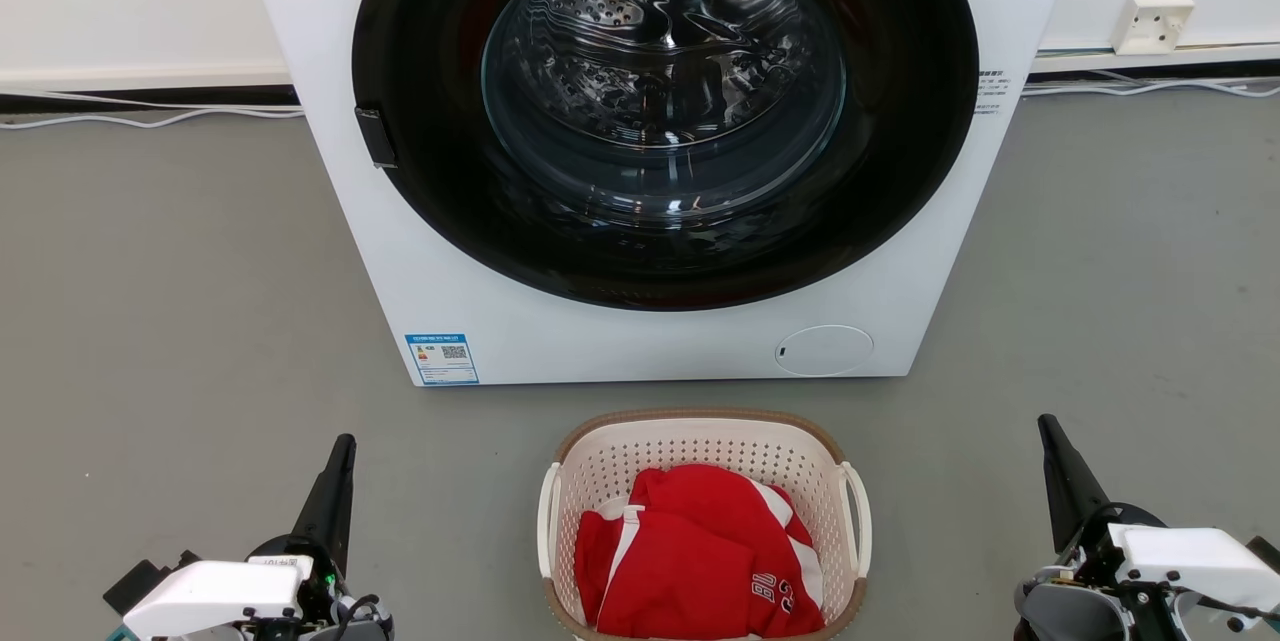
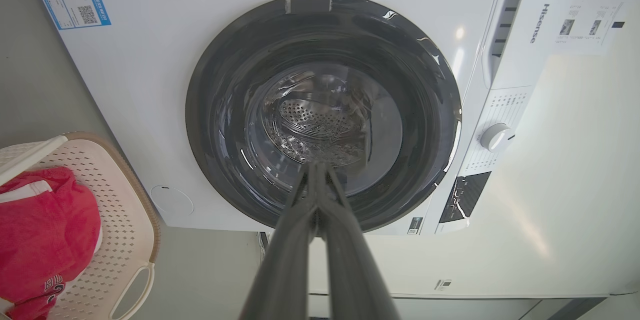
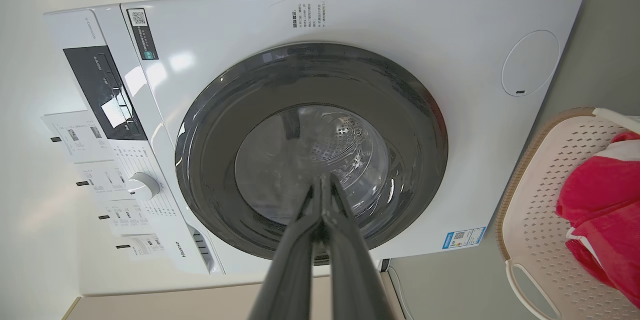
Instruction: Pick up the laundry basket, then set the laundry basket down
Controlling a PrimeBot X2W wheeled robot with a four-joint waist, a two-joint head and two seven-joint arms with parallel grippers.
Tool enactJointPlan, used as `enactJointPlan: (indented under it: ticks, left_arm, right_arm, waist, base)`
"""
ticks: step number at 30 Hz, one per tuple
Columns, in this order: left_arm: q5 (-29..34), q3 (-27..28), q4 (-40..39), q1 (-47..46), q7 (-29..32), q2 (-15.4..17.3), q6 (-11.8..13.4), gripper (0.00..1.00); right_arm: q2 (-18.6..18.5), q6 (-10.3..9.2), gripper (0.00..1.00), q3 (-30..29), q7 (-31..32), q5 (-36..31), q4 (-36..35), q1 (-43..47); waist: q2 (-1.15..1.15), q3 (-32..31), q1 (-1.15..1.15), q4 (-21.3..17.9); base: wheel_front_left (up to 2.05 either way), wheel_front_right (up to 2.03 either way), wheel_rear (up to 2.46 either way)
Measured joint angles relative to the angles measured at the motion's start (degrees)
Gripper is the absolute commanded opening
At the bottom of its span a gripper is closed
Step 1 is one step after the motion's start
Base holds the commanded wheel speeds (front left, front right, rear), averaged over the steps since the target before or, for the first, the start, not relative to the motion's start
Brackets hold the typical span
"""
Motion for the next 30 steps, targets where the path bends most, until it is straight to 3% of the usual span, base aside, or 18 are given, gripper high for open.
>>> enactJointPlan:
  ticks: [30]
  left_arm:
    - [0.0,0.3,0.0,0.0,0.4,-0.2,0.0,0.00]
  right_arm:
    - [0.0,0.00,0.00,0.0,0.0,0.0,0.0,0.0]
  waist:
    - [0.00,0.0,0.00,0.0]
  base:
    - [0.00,0.00,0.00]
